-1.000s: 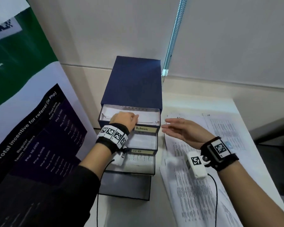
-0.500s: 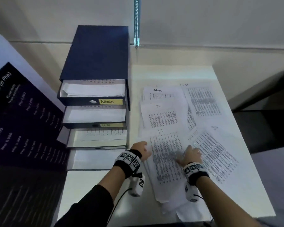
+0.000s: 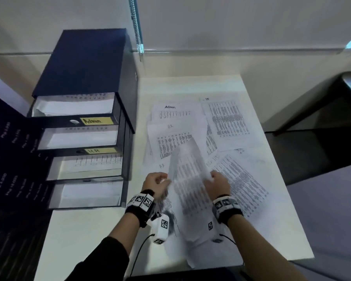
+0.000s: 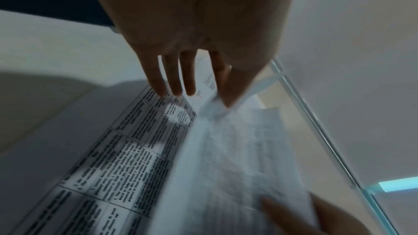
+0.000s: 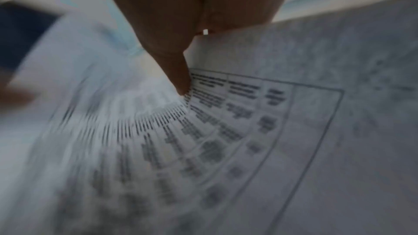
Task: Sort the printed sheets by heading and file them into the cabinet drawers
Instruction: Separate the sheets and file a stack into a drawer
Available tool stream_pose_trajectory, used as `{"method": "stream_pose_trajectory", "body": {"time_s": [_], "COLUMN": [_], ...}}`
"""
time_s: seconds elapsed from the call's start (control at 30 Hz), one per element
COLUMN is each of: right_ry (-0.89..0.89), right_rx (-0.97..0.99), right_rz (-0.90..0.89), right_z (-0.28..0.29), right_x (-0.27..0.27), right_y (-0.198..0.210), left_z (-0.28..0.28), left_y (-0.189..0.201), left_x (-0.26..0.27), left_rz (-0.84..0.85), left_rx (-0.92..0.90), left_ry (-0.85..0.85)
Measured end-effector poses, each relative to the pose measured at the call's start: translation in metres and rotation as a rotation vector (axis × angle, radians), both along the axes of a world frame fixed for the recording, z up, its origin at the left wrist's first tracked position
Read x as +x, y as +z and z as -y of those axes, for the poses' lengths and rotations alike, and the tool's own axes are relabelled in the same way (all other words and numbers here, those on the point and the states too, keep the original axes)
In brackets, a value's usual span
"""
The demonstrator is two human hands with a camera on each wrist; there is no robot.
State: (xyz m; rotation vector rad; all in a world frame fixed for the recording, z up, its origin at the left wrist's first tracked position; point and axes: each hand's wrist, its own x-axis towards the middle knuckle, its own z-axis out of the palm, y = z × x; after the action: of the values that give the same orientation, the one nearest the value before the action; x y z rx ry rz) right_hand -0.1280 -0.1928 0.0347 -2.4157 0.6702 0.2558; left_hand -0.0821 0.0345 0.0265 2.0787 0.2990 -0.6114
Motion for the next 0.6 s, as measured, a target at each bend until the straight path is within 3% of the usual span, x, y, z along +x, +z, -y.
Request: {"method": "stream_pose_trajectory", "body": {"time_s": [0.1, 0.17, 0.27, 0.43, 0.6], "right_ry": [-0.342, -0.381, -0.227, 0.103, 0.138], "right_rx": [0.071, 0.057, 0.088, 0.183, 0.27], "right_rz": [0.112, 0.083, 0.01, -0.141, -0.091], "right_z": [0.058, 0.088, 0.108, 0.082, 0.054], "right_x": [0.0, -0.003, -0.002, 0.0, -0.008], "right_y": [0.011, 0.013, 0.012, -0.003, -0.009], "left_z": [-0.008, -0.015, -0.015, -0.009, -0.014], "left_y": [-0.01, -0.016, -0.019, -0.021, -0.032], "left_x": [0.0, -0.004, -0.008, -0.005, -0.001], "left_rz": [-0.07, -0.1, -0.082, -0.15, -0.193], "left_rx": [0.111, 0.331, 0.394, 0.102, 0.027], "left_ry": [0.135, 0.154, 0.186, 0.367, 0.38]}}
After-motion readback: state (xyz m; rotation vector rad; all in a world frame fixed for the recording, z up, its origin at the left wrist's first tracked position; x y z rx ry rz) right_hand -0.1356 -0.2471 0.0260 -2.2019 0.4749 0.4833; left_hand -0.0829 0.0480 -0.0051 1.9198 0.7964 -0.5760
